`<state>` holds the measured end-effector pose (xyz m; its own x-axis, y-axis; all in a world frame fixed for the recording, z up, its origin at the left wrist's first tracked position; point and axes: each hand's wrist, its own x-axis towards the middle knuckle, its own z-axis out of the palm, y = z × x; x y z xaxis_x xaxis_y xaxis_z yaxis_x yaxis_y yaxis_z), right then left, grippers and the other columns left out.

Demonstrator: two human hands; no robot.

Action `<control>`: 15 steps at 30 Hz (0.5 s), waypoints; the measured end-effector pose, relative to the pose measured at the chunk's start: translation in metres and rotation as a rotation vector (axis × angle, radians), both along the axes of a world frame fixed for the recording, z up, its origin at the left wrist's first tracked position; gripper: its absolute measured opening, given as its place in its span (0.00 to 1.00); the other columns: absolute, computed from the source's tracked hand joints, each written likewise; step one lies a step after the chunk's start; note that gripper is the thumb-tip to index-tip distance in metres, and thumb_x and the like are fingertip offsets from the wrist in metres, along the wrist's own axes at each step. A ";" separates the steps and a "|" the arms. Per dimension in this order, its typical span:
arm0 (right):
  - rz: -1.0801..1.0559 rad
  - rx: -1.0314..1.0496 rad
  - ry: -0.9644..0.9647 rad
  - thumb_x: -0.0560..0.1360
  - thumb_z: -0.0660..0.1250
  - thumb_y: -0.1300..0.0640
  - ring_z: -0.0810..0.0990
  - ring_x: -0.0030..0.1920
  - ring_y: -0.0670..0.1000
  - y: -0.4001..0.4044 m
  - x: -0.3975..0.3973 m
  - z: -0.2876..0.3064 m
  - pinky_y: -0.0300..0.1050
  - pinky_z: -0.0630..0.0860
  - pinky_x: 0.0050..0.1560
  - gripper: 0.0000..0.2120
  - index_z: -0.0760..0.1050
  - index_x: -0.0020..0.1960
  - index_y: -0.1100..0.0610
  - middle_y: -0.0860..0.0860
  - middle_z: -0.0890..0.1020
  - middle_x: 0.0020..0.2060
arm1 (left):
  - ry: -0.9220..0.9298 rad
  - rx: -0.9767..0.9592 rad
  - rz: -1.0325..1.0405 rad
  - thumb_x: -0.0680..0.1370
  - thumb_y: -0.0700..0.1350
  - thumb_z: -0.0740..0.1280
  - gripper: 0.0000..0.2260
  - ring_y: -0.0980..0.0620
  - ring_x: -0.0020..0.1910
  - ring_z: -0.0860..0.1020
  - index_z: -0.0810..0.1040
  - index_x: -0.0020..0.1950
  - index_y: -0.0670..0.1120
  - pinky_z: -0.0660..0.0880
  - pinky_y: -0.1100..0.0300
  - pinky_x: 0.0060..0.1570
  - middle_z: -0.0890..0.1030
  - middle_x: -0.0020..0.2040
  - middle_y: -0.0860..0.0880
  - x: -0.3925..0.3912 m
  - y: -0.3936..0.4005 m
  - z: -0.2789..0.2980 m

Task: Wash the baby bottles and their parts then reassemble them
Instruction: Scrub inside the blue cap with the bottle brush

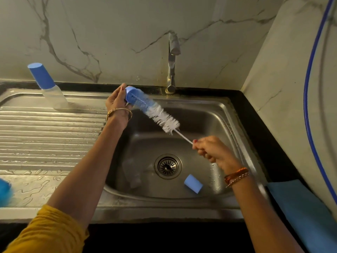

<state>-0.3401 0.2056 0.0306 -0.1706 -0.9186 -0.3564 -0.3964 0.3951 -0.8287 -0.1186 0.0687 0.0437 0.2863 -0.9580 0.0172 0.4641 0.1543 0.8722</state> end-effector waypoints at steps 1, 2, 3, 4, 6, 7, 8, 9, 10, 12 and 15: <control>0.030 0.159 -0.170 0.79 0.59 0.55 0.62 0.20 0.42 0.000 -0.002 -0.001 0.33 0.56 0.21 0.13 0.74 0.36 0.55 0.46 0.68 0.21 | -0.007 -0.001 -0.001 0.78 0.39 0.64 0.03 0.53 0.47 0.78 0.77 0.48 0.45 0.79 0.64 0.39 0.77 0.46 0.48 0.000 0.001 0.000; 0.061 0.232 -0.259 0.80 0.58 0.54 0.60 0.19 0.40 0.001 -0.005 -0.003 0.31 0.53 0.19 0.14 0.72 0.37 0.55 0.44 0.66 0.20 | -0.018 0.004 0.001 0.77 0.39 0.64 0.04 0.54 0.46 0.78 0.77 0.46 0.46 0.79 0.65 0.38 0.78 0.45 0.48 -0.001 0.002 0.000; 0.089 0.240 -0.276 0.80 0.57 0.54 0.59 0.18 0.40 0.001 -0.008 -0.005 0.30 0.52 0.19 0.14 0.72 0.37 0.55 0.44 0.66 0.19 | -0.025 0.014 0.004 0.77 0.39 0.65 0.04 0.54 0.45 0.79 0.77 0.45 0.46 0.78 0.66 0.38 0.78 0.45 0.48 -0.002 0.002 -0.001; 0.106 0.209 -0.252 0.80 0.57 0.54 0.59 0.18 0.39 0.003 -0.008 -0.006 0.30 0.52 0.19 0.14 0.72 0.37 0.55 0.43 0.66 0.19 | -0.019 0.030 0.012 0.77 0.39 0.65 0.04 0.54 0.45 0.79 0.77 0.45 0.46 0.78 0.66 0.37 0.78 0.45 0.48 -0.002 0.001 -0.002; 0.116 0.035 -0.125 0.78 0.61 0.53 0.63 0.20 0.40 0.004 -0.008 -0.007 0.31 0.57 0.20 0.12 0.75 0.38 0.55 0.44 0.69 0.21 | 0.003 0.069 0.037 0.76 0.39 0.66 0.03 0.53 0.46 0.79 0.78 0.48 0.45 0.79 0.65 0.38 0.78 0.46 0.49 -0.002 -0.005 -0.008; 0.108 -0.082 -0.040 0.77 0.64 0.54 0.66 0.21 0.40 0.004 -0.008 -0.008 0.32 0.61 0.22 0.11 0.77 0.37 0.55 0.44 0.71 0.22 | 0.001 0.083 0.048 0.76 0.39 0.66 0.04 0.53 0.47 0.79 0.78 0.50 0.44 0.80 0.63 0.40 0.78 0.47 0.49 -0.001 -0.007 -0.010; 0.087 -0.220 0.093 0.75 0.66 0.54 0.69 0.23 0.40 0.003 -0.008 -0.011 0.33 0.65 0.25 0.10 0.78 0.36 0.55 0.44 0.72 0.23 | -0.005 0.093 0.048 0.76 0.39 0.67 0.05 0.53 0.47 0.78 0.78 0.51 0.43 0.80 0.62 0.42 0.78 0.47 0.49 -0.001 -0.009 -0.012; 0.056 -0.354 0.287 0.74 0.67 0.54 0.70 0.25 0.41 0.001 -0.010 -0.016 0.36 0.67 0.28 0.10 0.79 0.36 0.56 0.44 0.73 0.24 | -0.015 0.101 0.033 0.76 0.38 0.66 0.05 0.54 0.46 0.78 0.78 0.50 0.44 0.80 0.63 0.43 0.78 0.47 0.50 -0.001 -0.009 -0.013; 0.026 -0.444 0.488 0.75 0.67 0.54 0.70 0.26 0.42 0.000 -0.011 -0.018 0.39 0.67 0.29 0.10 0.79 0.36 0.56 0.44 0.73 0.24 | -0.019 0.108 0.010 0.76 0.38 0.66 0.04 0.54 0.46 0.78 0.77 0.48 0.45 0.80 0.63 0.43 0.77 0.46 0.50 -0.003 -0.008 -0.014; 0.013 -0.506 0.664 0.76 0.65 0.53 0.69 0.26 0.44 -0.001 -0.009 -0.020 0.41 0.66 0.30 0.12 0.79 0.35 0.56 0.44 0.71 0.23 | -0.034 0.136 -0.007 0.76 0.38 0.66 0.04 0.54 0.45 0.78 0.76 0.45 0.46 0.79 0.65 0.42 0.77 0.45 0.50 -0.006 -0.007 -0.018; 0.105 -0.239 0.359 0.76 0.64 0.54 0.67 0.24 0.43 0.000 -0.011 -0.020 0.39 0.64 0.29 0.16 0.75 0.30 0.53 0.46 0.71 0.22 | -0.093 0.247 0.074 0.76 0.41 0.66 0.03 0.52 0.50 0.77 0.75 0.49 0.46 0.78 0.64 0.45 0.77 0.48 0.49 -0.005 -0.011 -0.029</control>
